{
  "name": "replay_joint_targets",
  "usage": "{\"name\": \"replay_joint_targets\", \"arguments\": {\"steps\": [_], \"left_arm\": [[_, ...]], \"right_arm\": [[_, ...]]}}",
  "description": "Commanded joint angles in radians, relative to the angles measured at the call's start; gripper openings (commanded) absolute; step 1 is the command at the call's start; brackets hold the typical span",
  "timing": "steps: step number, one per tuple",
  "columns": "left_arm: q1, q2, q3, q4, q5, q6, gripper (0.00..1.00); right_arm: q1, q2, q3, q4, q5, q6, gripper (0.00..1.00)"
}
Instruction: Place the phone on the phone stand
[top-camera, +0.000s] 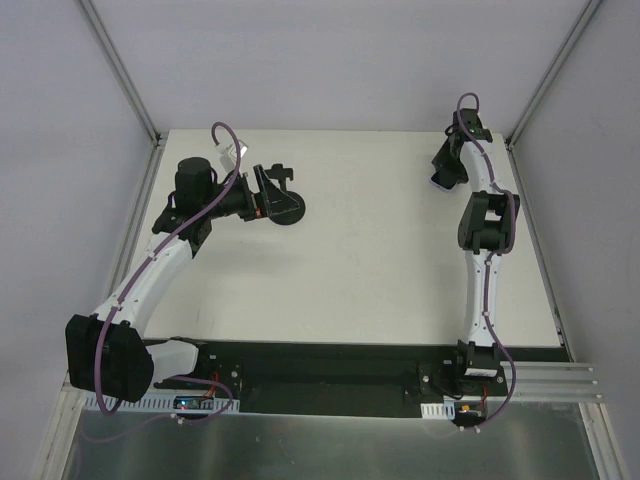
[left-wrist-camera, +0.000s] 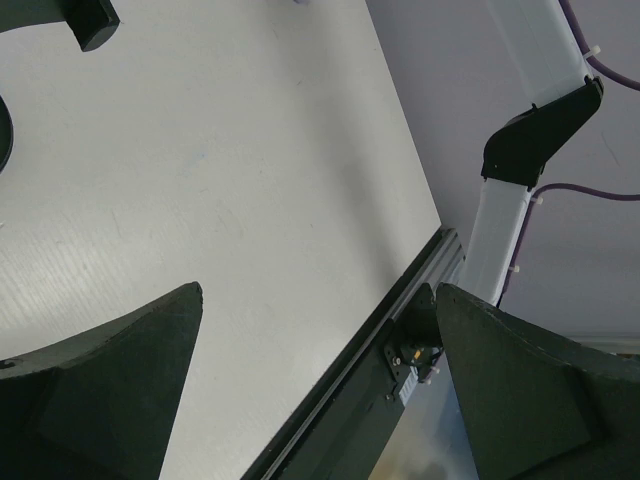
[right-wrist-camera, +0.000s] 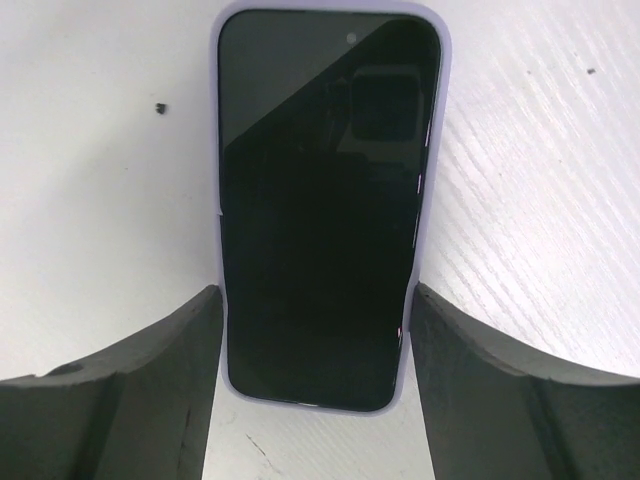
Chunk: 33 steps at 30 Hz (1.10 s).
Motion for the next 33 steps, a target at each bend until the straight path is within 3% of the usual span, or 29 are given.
{"name": "replay_joint_targets", "arguments": {"steps": [1,10,15,22,24,25,26,27,28,30,31,33], "left_arm": [[0.003,0.01,-0.007,0.039,0.025,-0.004,0.99],[0.008,0.018,-0.01,0.041,0.022,-0.002,0.99],[0.009,0.026,-0.008,0.041,0.028,-0.007,0.99],[0.014,0.021,-0.009,0.041,0.027,-0.005,0.99],[0.014,0.02,-0.009,0.041,0.028,-0.005,0.99],[0.014,0.02,-0.009,0.041,0.028,-0.007,0.99],[0.014,0.02,-0.01,0.041,0.03,-0.009,0.99],[0.014,0.02,-0.01,0.044,0.03,-0.01,0.99],[0.015,0.02,-0.009,0.045,0.033,-0.012,0.99],[0.014,0.018,-0.012,0.047,0.033,-0.012,0.99],[0.014,0.018,-0.012,0.047,0.03,-0.01,0.99],[0.014,0.014,-0.013,0.047,0.027,-0.009,0.99]], "right_arm": [[0.064,-0.024,0.01,0.077,-0.002,-0.171,0.15],[0.146,-0.123,-0.049,0.156,-0.08,-0.346,0.04],[0.162,-0.181,-0.091,0.212,-0.223,-0.392,0.01],[0.194,-0.239,-0.059,0.08,-0.273,-0.322,0.01],[0.191,-0.267,-0.118,0.071,-0.292,-0.274,0.14],[0.191,-0.3,-0.147,0.077,-0.282,-0.21,0.38],[0.186,-0.317,-0.178,0.133,-0.287,-0.184,0.46],[0.183,-0.334,-0.266,0.183,-0.301,-0.159,0.48],[0.179,-0.371,-0.317,0.248,-0.333,-0.126,0.47],[0.151,-0.384,-0.4,0.388,-0.345,0.018,0.33],[0.144,-0.368,-0.401,0.413,-0.35,0.066,0.19],[0.124,-0.342,-0.401,0.486,-0.359,0.154,0.14]]}}
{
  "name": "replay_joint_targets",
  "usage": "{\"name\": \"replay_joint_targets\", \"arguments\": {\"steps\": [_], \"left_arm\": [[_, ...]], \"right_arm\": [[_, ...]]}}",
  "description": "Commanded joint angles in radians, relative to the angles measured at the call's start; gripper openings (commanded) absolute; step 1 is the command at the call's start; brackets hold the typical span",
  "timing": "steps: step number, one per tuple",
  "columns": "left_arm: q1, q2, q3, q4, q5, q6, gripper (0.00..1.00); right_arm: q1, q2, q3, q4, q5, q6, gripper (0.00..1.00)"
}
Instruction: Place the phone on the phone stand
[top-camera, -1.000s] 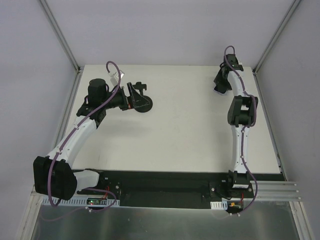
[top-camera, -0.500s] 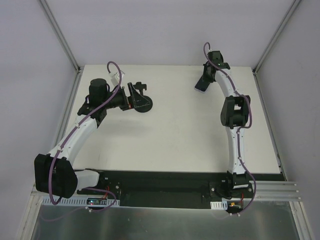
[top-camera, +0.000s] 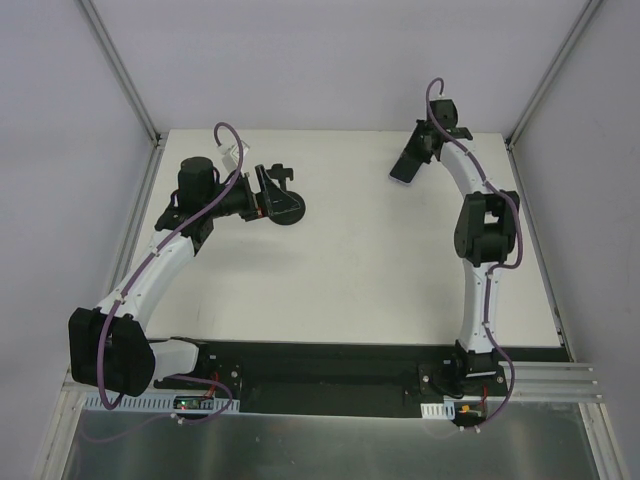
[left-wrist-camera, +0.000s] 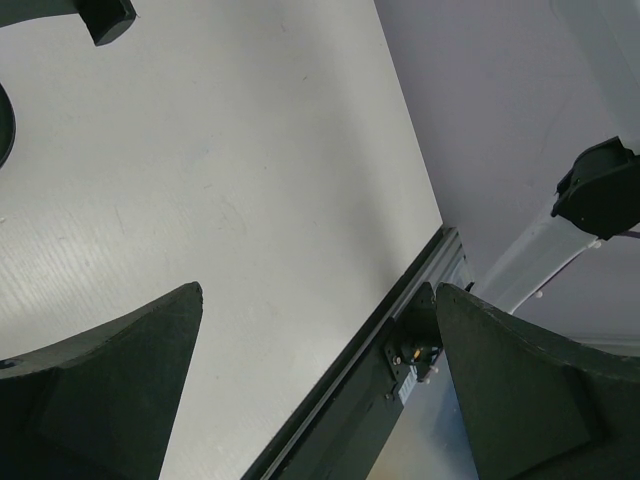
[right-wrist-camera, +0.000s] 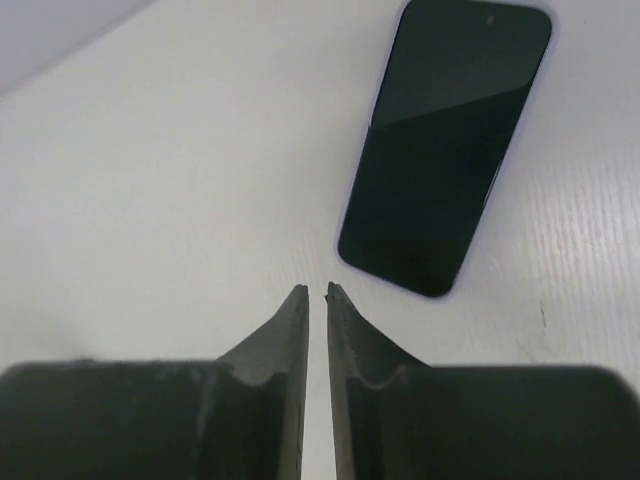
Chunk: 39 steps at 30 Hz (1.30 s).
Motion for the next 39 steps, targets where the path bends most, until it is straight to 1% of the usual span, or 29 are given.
{"name": "replay_joint_targets", "arguments": {"steps": [1,2,3,4,5,6,7,8,9,10,11,12,13,14,15,16,17,19,22,23,24,26,27,29,31,34,37,38,39], "left_arm": [[0.013,-0.018,-0.015,0.04,0.022,-0.005,0.99],[0.013,-0.018,-0.015,0.04,0.022,-0.004,0.99],[0.014,-0.019,-0.013,0.04,0.024,-0.004,0.99],[0.013,-0.019,-0.013,0.04,0.022,-0.002,0.99],[0.013,-0.019,-0.015,0.04,0.022,-0.002,0.99],[0.013,-0.019,-0.013,0.04,0.024,-0.002,0.99],[0.013,-0.016,-0.013,0.042,0.025,-0.004,0.99],[0.014,-0.016,-0.013,0.04,0.028,-0.007,0.99],[0.013,-0.015,-0.012,0.04,0.033,-0.008,0.99],[0.013,-0.013,-0.012,0.04,0.033,-0.01,0.99],[0.013,-0.015,-0.012,0.042,0.038,-0.011,0.99],[0.014,-0.016,-0.012,0.045,0.039,-0.013,0.99],[0.016,-0.015,-0.012,0.045,0.041,-0.014,0.99],[0.014,-0.013,-0.012,0.046,0.041,-0.014,0.99],[0.016,-0.015,-0.013,0.046,0.041,-0.014,0.99],[0.016,-0.012,-0.012,0.048,0.042,-0.014,0.99],[0.016,-0.01,-0.012,0.048,0.042,-0.016,0.99],[0.019,-0.007,-0.012,0.049,0.044,-0.017,0.99],[0.023,-0.007,-0.015,0.052,0.044,-0.02,0.99],[0.025,-0.004,-0.016,0.052,0.044,-0.022,0.99],[0.025,-0.004,-0.018,0.054,0.044,-0.024,0.99],[0.025,-0.002,-0.018,0.057,0.045,-0.025,0.99],[0.025,0.001,-0.018,0.059,0.047,-0.027,0.99],[0.025,0.001,-0.019,0.059,0.047,-0.025,0.99],[0.025,0.002,-0.019,0.06,0.045,-0.028,0.99],[0.025,-0.001,-0.018,0.06,0.047,-0.028,0.99],[0.026,-0.006,-0.021,0.062,0.048,-0.027,0.99],[0.026,-0.009,-0.021,0.062,0.047,-0.028,0.99],[0.025,-0.007,-0.019,0.062,0.048,-0.028,0.99]], "right_arm": [[-0.053,0.009,-0.037,0.249,-0.049,0.276,0.13],[-0.074,0.017,-0.051,0.307,-0.048,0.316,0.14],[-0.087,0.025,-0.073,0.339,-0.049,0.403,0.18],[-0.094,0.029,-0.103,0.38,-0.034,0.416,0.35],[-0.101,0.032,-0.106,0.385,-0.016,0.413,0.45],[-0.101,0.044,-0.098,0.381,0.001,0.379,0.66],[-0.101,0.052,-0.074,0.344,0.029,0.368,0.75],[-0.105,0.061,-0.059,0.318,0.04,0.362,0.82],[-0.107,0.081,-0.048,0.297,0.05,0.374,0.94],[-0.11,0.092,-0.039,0.286,0.049,0.382,0.98],[-0.116,0.104,-0.019,0.281,0.047,0.391,0.99],[-0.118,0.138,0.006,0.268,0.046,0.399,0.96],[-0.119,0.158,0.036,0.223,0.043,0.412,0.96],[-0.118,0.181,0.114,0.199,0.035,0.426,0.96],[-0.118,0.225,0.153,0.176,0.026,0.437,0.96],[-0.115,0.247,0.193,0.121,0.021,0.457,0.96],[-0.111,0.265,0.269,0.093,0.023,0.463,0.96],[-0.107,0.292,0.288,0.079,0.006,0.479,0.96],[-0.099,0.288,0.239,0.12,-0.041,0.55,0.97],[-0.096,0.295,0.242,0.12,-0.057,0.596,0.99],[-0.092,0.317,0.268,0.114,-0.074,0.616,0.95],[-0.075,0.344,0.313,0.053,-0.101,0.655,0.9],[-0.067,0.354,0.33,0.031,-0.098,0.661,0.83],[-0.053,0.344,0.316,-0.009,-0.085,0.669,0.82],[-0.038,0.305,0.26,0.017,-0.092,0.684,0.78],[-0.019,0.311,0.288,-0.051,-0.106,0.655,0.74],[-0.009,0.316,0.284,-0.085,-0.15,0.634,0.65],[-0.006,0.31,0.285,-0.095,-0.143,0.62,0.63],[0.0,0.298,0.288,-0.114,-0.135,0.605,0.59]]}}
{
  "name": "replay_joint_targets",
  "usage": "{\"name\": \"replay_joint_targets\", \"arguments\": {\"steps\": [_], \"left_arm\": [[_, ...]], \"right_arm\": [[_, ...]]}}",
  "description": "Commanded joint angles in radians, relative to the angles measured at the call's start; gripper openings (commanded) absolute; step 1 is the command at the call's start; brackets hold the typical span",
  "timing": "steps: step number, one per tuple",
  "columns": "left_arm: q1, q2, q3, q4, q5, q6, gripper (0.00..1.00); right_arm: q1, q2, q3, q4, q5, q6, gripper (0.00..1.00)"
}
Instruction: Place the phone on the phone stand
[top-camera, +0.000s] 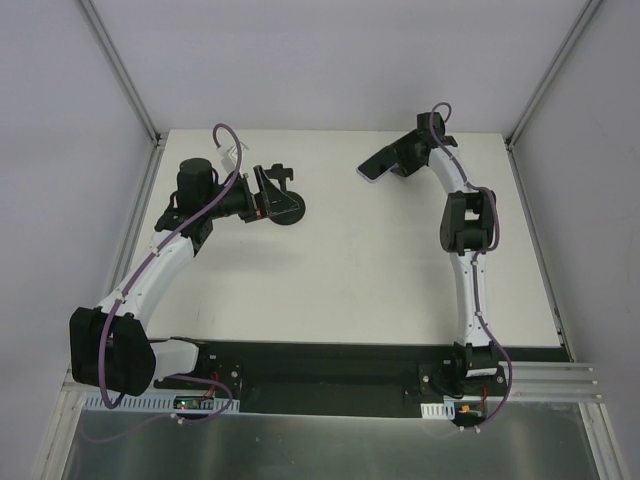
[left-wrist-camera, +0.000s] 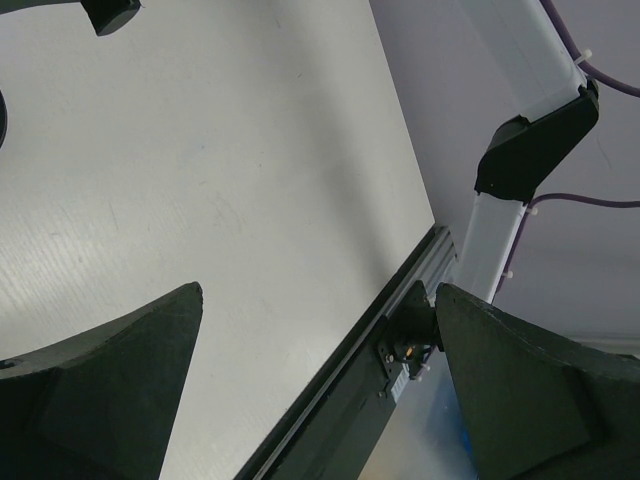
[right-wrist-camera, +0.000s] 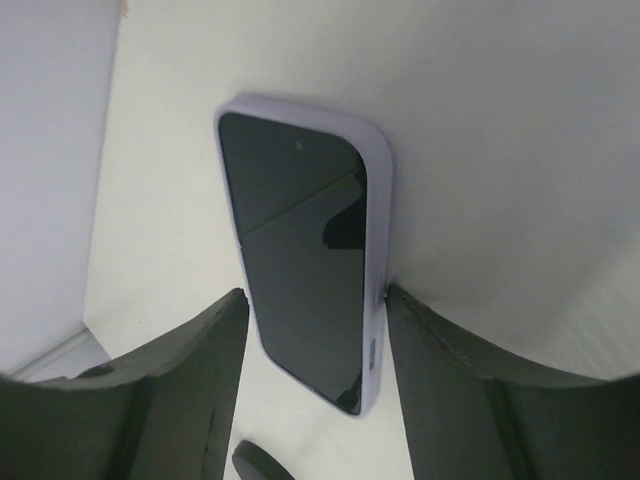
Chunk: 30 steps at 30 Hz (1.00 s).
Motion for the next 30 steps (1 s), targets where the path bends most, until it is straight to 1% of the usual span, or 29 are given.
{"name": "replay_joint_targets", "arguments": {"steps": [1,4,5,6,8,11,13,14,16,17,19,22,23,27,29,30], "left_arm": [[0.011,-0.009,-0.003,0.041,0.027,-0.009,0.99],[0.011,-0.013,-0.003,0.044,0.027,-0.011,0.99],[0.013,-0.015,-0.004,0.046,0.026,-0.011,0.99],[0.014,-0.018,-0.004,0.046,0.027,-0.011,0.99],[0.014,-0.021,-0.006,0.047,0.026,-0.012,0.99],[0.013,-0.025,-0.004,0.049,0.029,-0.014,0.99],[0.013,-0.03,-0.007,0.052,0.029,-0.015,0.99],[0.014,-0.03,-0.007,0.052,0.027,-0.015,0.99],[0.013,-0.032,-0.007,0.053,0.031,-0.018,0.99],[0.013,-0.033,-0.007,0.055,0.029,-0.017,0.99],[0.013,-0.036,-0.007,0.053,0.027,-0.017,0.99],[0.014,-0.039,-0.01,0.055,0.027,-0.017,0.99],[0.015,-0.038,-0.011,0.055,0.027,-0.017,0.99],[0.013,-0.044,-0.009,0.055,0.026,-0.015,0.99],[0.014,-0.047,-0.009,0.056,0.024,-0.012,0.99],[0.013,-0.048,-0.01,0.055,0.024,-0.009,0.99]], "right_arm": [[0.037,-0.043,0.019,-0.16,-0.016,-0.057,0.58],[0.046,-0.034,0.056,-0.202,-0.015,-0.087,0.52],[0.049,-0.02,0.07,-0.214,-0.018,-0.093,0.45],[0.048,-0.014,0.096,-0.24,-0.024,-0.096,0.4],[0.048,-0.011,0.095,-0.245,-0.035,-0.094,0.31],[0.054,-0.012,0.101,-0.263,-0.035,-0.116,0.24],[0.06,-0.012,0.108,-0.269,-0.025,-0.131,0.22],[0.063,-0.009,0.111,-0.275,-0.021,-0.134,0.19],[0.063,-0.006,0.111,-0.279,-0.026,-0.14,0.17],[0.065,0.0,0.113,-0.285,-0.028,-0.14,0.13],[0.065,0.008,0.118,-0.297,-0.046,-0.139,0.1],[0.074,0.023,0.142,-0.329,-0.058,-0.151,0.03],[0.077,0.018,0.132,-0.334,-0.058,-0.154,0.01],[0.094,0.009,0.096,-0.369,-0.109,-0.174,0.01],[0.105,-0.008,0.079,-0.387,-0.12,-0.218,0.01],[0.114,-0.02,0.043,-0.384,-0.141,-0.232,0.01]]}}
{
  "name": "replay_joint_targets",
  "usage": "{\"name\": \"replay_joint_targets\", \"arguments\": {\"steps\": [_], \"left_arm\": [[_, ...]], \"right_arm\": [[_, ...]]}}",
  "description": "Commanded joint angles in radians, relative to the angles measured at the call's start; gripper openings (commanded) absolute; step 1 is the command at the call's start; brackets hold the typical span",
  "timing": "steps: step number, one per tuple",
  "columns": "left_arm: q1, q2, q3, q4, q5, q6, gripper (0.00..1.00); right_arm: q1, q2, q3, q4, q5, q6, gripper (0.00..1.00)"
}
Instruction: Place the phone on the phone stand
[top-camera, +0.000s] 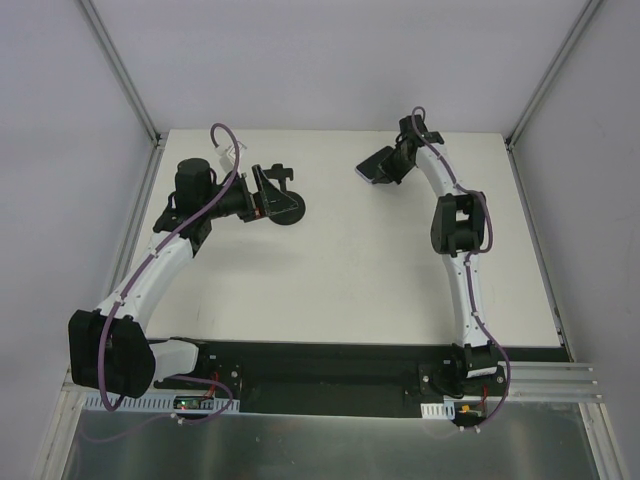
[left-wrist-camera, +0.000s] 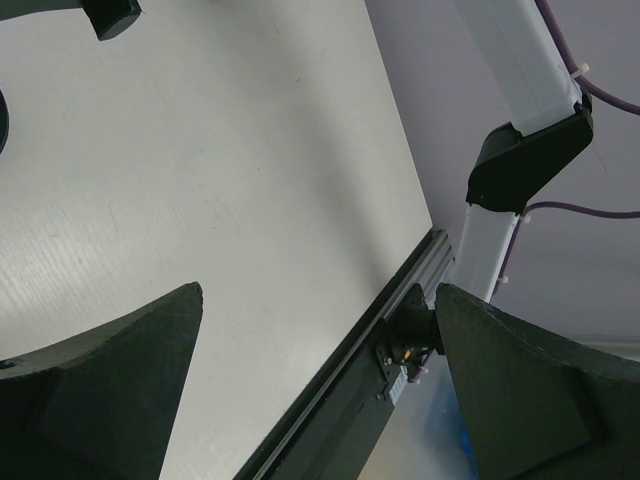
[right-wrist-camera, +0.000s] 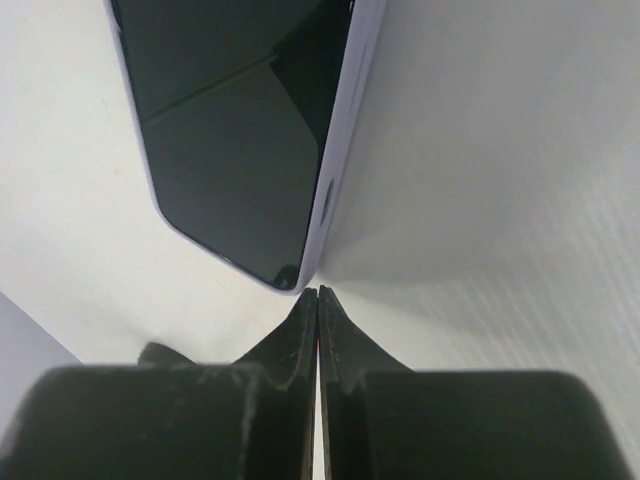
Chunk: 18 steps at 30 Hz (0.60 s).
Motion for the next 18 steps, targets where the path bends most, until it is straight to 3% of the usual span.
{"name": "replay_joint_targets", "arguments": {"steps": [1,4,7,11,15,18], "left_arm": [[0.007,-0.043,-0.009,0.053,0.02,0.002,0.99],[0.007,-0.046,-0.009,0.054,0.017,0.011,0.99],[0.005,-0.048,-0.006,0.054,0.014,0.026,0.99],[0.005,-0.048,-0.009,0.053,-0.008,0.049,0.98],[0.005,-0.037,-0.009,0.053,-0.011,0.061,0.98],[0.001,-0.032,-0.009,0.053,-0.012,0.075,0.98]], "right_arm": [[0.038,-0.05,-0.081,-0.057,-0.091,-0.081,0.01],[0.033,-0.176,-0.307,0.114,-0.164,-0.098,0.04],[0.014,-0.309,-0.448,0.337,-0.209,-0.104,0.14],[-0.028,-0.328,-0.479,0.562,-0.232,-0.054,0.42],[-0.086,-0.297,-0.507,0.805,-0.215,0.114,0.43],[-0.123,-0.245,-0.488,0.983,-0.145,0.211,0.37]]}}
